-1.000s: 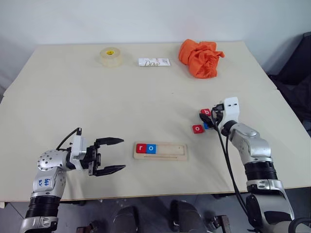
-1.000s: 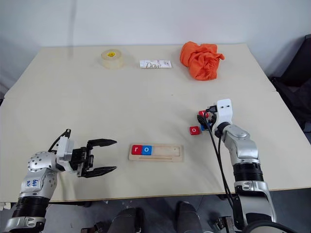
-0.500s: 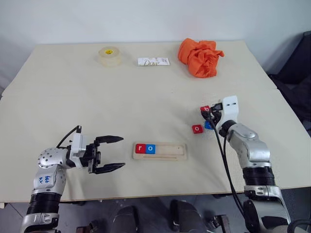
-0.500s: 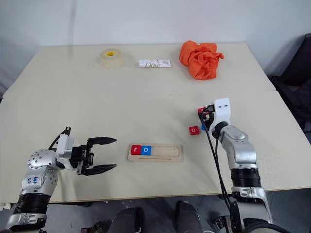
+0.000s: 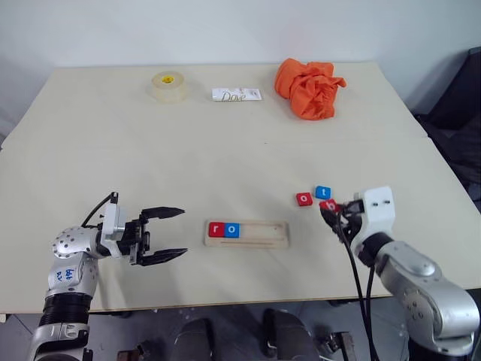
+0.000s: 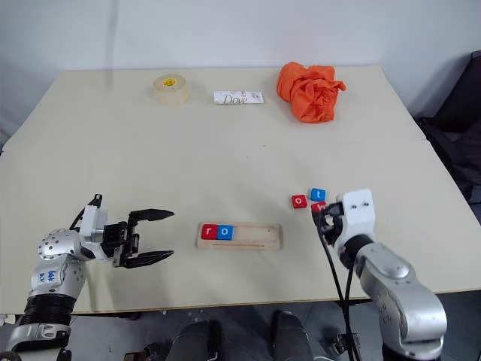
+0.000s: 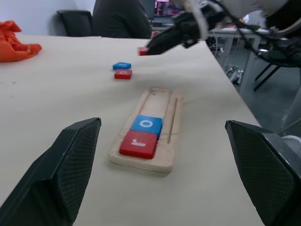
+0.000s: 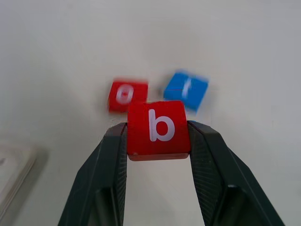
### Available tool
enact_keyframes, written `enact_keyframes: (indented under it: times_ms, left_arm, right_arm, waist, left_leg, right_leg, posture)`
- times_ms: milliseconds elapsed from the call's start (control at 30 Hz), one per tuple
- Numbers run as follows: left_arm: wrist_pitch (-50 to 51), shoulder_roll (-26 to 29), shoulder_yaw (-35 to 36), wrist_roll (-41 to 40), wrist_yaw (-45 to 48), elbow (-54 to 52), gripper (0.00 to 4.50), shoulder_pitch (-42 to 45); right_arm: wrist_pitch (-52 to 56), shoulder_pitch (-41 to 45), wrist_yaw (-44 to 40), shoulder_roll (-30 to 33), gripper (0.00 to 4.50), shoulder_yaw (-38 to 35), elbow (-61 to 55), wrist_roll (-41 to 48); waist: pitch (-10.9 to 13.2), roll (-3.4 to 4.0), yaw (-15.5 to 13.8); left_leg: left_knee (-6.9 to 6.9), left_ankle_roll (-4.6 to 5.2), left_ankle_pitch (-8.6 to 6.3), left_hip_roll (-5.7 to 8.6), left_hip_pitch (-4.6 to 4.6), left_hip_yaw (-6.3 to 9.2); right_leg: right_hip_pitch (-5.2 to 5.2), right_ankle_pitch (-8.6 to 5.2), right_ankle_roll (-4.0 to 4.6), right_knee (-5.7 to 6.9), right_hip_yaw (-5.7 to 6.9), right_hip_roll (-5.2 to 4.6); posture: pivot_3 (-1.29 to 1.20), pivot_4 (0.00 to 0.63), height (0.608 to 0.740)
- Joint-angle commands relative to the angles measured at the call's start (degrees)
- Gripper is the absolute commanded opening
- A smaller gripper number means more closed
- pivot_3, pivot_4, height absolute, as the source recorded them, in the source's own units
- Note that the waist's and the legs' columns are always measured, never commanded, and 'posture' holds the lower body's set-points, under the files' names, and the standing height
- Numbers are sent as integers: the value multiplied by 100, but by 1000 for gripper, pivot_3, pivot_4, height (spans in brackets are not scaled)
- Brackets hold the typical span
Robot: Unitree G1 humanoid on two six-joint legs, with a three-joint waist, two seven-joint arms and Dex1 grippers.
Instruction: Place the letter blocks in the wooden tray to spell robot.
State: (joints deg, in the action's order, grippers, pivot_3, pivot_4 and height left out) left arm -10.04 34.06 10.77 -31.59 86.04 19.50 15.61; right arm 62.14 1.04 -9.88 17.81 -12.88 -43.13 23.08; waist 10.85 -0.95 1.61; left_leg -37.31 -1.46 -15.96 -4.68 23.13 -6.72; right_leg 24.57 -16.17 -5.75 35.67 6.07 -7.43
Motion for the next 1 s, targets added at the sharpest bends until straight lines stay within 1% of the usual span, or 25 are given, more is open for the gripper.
enact_keyframes:
  times_ms: [33,167,300,367,433,533,567,600,633,667,800,833,900,1000]
  left_arm:
    - [-209,143,82,-220,633,98,4500,26]
    - [-335,314,-29,-456,646,112,4500,-80]
    - [-645,665,-401,-597,646,194,4500,-202]
    - [-743,741,-505,-695,646,235,4500,-206]
    - [-843,809,-624,-808,646,263,4500,-200]
    - [-983,881,-784,-911,646,324,4500,-177]
    - [-1012,900,-823,-937,646,342,4500,-171]
    - [-1037,921,-861,-965,646,350,4500,-169]
    - [-1061,935,-902,-989,646,373,4500,-153]
    - [-1086,948,-938,-1014,646,393,4500,-139]
    - [-1161,998,-1077,-1095,646,467,4500,-74]
    - [-1171,1010,-1110,-1121,646,466,4500,-70]
    - [-1183,1046,-1209,-1159,646,470,4500,-45]
    - [-1231,1090,-1354,-1147,646,521,4500,26]
  right_arm:
    - [272,-142,291,-295,1461,-145,-478,111]
    - [384,-190,409,-460,1461,-195,-443,108]
    - [421,-107,437,-501,1461,-102,-370,109]
    - [446,-78,450,-519,1461,-89,-367,116]
    - [430,-68,466,-528,2232,-98,-340,105]
    - [346,-88,438,-502,3197,-119,-285,92]
    - [327,-92,433,-492,3627,-121,-281,88]
    - [331,-83,421,-475,3890,-136,-296,99]
    - [299,-65,374,-415,4275,-146,-296,105]
    - [229,-49,289,-321,4457,-148,-288,109]
    - [-397,-20,-359,262,4457,-35,-125,111]
    - [-722,-75,-725,570,4457,65,-75,78]
    - [-1327,-131,-1711,1349,4457,129,202,95]
    - [-2114,-24,-2742,2196,4457,318,789,23]
  waist:
    - [0,0,0]
    - [-3,-5,-3]
    - [-3,-5,0]
    - [-3,-5,-2]
    - [-3,-5,-2]
    - [-3,-5,-2]
    - [-3,-5,-2]
    - [-3,-5,-2]
    - [-3,-5,-2]
    - [-3,-5,-2]
    - [-3,-5,0]
    - [-3,-6,0]
    - [-3,-5,-2]
    - [-3,-8,-6]
  left_leg:
    - [-3,0,0,0,0,-1]
    - [-6,0,0,1,2,1]
    - [0,0,0,1,2,1]
    - [0,0,0,1,2,1]
    - [0,0,0,1,2,0]
    - [-1,0,0,1,2,1]
    - [-1,0,0,1,2,1]
    - [-1,0,0,2,2,0]
    - [-1,0,0,1,2,1]
    - [-1,0,0,1,2,1]
    - [-2,1,0,2,2,-1]
    - [-1,1,0,2,2,-1]
    - [1,1,0,2,2,-1]
    - [0,2,-1,4,2,-1]
  right_leg:
    - [0,2,4,0,0,0]
    - [-1,7,10,-1,-1,-2]
    - [1,7,11,-3,-1,-1]
    - [1,7,12,-3,-1,-1]
    - [0,7,12,-4,-1,-1]
    - [0,7,12,-4,-1,-1]
    - [0,7,12,-4,-1,-1]
    - [0,7,12,-4,-1,-2]
    - [0,7,12,-4,-1,-1]
    - [0,7,11,-4,-1,-1]
    - [0,7,11,-5,-1,-2]
    - [0,7,11,-5,-1,-1]
    - [1,7,11,-6,-1,-1]
    - [-3,7,10,-10,-1,-1]
  posture:
    - [0,150,740]
    - [0,150,740]
    - [0,150,740]
    - [0,150,740]
    - [0,150,740]
    - [0,150,740]
    - [0,150,740]
    - [0,150,740]
    - [0,150,740]
    - [0,150,740]
    - [0,150,740]
    - [0,150,740]
    - [0,150,740]
    - [0,150,740]
